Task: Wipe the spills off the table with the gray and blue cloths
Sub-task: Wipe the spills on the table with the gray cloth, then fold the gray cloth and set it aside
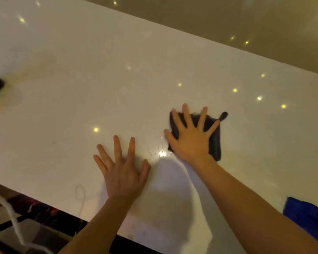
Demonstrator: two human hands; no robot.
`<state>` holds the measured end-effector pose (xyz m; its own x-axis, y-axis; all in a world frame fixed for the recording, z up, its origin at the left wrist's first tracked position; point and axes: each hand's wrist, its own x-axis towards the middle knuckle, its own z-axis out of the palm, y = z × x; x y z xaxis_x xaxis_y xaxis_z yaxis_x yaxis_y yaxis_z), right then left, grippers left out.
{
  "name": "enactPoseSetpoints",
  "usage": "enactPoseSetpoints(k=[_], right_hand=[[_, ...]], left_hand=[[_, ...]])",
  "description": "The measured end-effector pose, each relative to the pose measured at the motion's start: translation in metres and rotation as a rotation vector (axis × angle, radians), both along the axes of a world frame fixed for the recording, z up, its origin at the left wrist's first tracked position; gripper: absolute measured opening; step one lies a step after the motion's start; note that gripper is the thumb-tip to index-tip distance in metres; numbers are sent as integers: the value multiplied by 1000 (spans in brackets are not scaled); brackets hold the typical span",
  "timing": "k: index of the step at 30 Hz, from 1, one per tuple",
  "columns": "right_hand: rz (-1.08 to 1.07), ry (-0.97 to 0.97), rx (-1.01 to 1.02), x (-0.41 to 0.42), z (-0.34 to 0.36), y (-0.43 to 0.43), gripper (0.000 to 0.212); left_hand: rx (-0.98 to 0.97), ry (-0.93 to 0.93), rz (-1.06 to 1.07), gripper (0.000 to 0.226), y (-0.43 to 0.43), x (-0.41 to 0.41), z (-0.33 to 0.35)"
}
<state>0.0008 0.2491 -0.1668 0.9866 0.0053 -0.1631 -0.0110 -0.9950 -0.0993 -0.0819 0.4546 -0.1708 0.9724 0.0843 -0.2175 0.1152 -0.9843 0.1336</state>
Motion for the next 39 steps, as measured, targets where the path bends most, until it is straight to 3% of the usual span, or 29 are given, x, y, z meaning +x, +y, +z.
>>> enactPoseSetpoints(k=[5, 7, 9, 11, 13, 14, 18, 21, 23, 25, 28, 30, 32, 35, 39], right_hand=[[573, 35, 34, -160, -4, -37, 65], [727, 26, 37, -153, 1, -82, 66], [562, -56, -9, -97, 0, -102, 65], [116, -38, -21, -21, 3, -87, 65], [-128, 5, 12, 24, 1, -43, 65], [-97, 5, 33, 26, -1, -19, 63], [401, -6, 78, -66, -2, 21, 52], [455, 154, 79, -116, 13, -17, 54], [275, 224, 237, -126, 31, -41, 62], [-103, 225, 403, -132, 48, -58, 74], [-535, 235, 474, -135, 57, -61, 93], [-650, 291, 631, -134, 56, -52, 83], [-722, 342, 837, -130, 60, -52, 57], [-743, 418, 1083, -128, 80, -80, 14], [-971, 270, 1538, -139, 109, -178, 23]], left_hand=[[-14, 32, -3, 78, -1, 0, 3], [-10, 41, -8, 79, -3, 1, 5], [-11, 34, 7, 79, -3, 2, 1], [-7, 31, 13, 79, -3, 3, -2], [-5, 15, 5, 78, -2, 4, -4], [-5, 14, 2, 78, 0, 3, -5], [2, 47, -12, 79, 2, 4, -2], [28, 115, 0, 79, -1, 6, 3], [-9, 160, 68, 76, -6, 8, 16], [-85, 118, 111, 70, -20, 9, 35], [-116, 102, 65, 70, -64, -9, 57], [-139, 253, 105, 66, -93, -25, 62], [-218, 379, 160, 46, -116, -29, 72], [-519, 455, 209, 23, -137, -17, 88], [-1160, 532, 378, 29, -206, 11, 129]])
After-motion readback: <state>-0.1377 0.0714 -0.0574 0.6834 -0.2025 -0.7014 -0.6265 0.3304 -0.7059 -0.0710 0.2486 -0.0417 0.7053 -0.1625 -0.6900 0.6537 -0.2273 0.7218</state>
